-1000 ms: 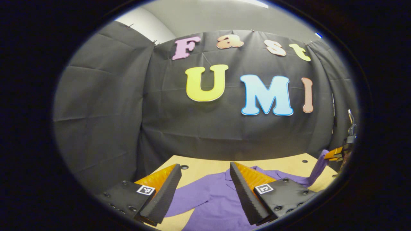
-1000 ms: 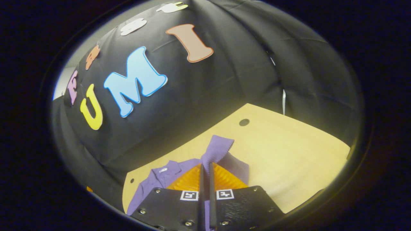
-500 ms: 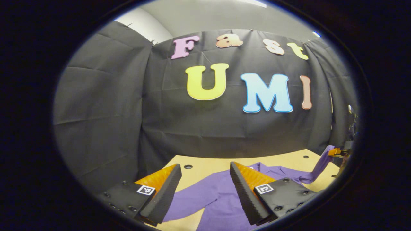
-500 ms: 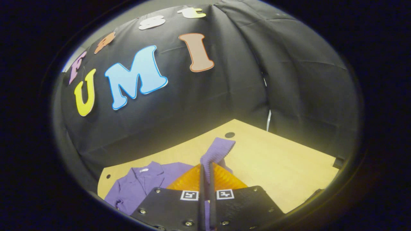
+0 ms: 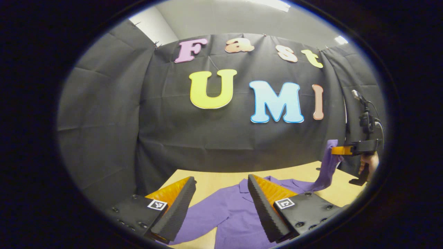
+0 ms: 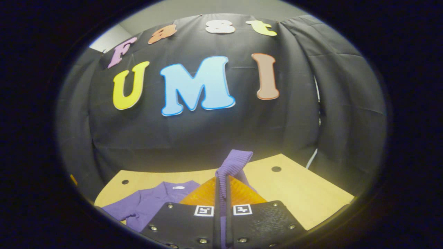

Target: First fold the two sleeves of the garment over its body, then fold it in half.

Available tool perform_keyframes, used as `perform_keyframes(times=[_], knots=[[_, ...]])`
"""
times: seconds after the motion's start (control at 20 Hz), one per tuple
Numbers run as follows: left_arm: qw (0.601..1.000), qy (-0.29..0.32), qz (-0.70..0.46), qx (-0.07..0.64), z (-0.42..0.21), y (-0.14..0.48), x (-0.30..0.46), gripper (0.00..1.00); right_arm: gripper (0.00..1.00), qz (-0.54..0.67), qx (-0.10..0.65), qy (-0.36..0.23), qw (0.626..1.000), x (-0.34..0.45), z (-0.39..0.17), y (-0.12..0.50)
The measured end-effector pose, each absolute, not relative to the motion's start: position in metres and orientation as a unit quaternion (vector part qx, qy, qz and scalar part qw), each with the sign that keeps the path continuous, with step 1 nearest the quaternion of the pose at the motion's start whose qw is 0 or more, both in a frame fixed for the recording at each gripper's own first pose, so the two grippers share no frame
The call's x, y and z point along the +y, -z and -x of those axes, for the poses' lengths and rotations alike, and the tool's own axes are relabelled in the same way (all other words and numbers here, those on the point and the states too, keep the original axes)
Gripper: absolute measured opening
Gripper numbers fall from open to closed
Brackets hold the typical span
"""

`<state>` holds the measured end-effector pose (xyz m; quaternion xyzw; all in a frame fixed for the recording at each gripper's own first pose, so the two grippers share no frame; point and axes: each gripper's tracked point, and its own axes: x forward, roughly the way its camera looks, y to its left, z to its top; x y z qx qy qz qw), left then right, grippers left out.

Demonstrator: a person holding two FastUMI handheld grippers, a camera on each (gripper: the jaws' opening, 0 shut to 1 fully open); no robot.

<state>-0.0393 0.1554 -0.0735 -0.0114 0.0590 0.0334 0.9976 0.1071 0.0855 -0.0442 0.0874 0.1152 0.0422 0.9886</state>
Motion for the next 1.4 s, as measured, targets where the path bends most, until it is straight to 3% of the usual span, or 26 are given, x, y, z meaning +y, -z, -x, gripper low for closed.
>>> perform_keyframes(times=[0.75, 1.2, 1.4], knots=[[0.991, -0.105, 0.045, 0.068, 0.073, 0.099, 0.201, 0.97, 0.06, -0.042, 0.183, -0.231, 0.955, 0.281, -0.117, 0.083], [0.981, -0.160, 0.051, 0.099, 0.101, 0.138, 0.238, 0.96, 0.06, 0.038, 0.241, -0.276, 0.930, 0.352, -0.121, 0.161], [0.968, -0.203, 0.065, 0.130, 0.116, 0.174, 0.266, 0.96, 0.11, 0.050, 0.256, -0.294, 0.920, 0.366, -0.114, 0.179]])
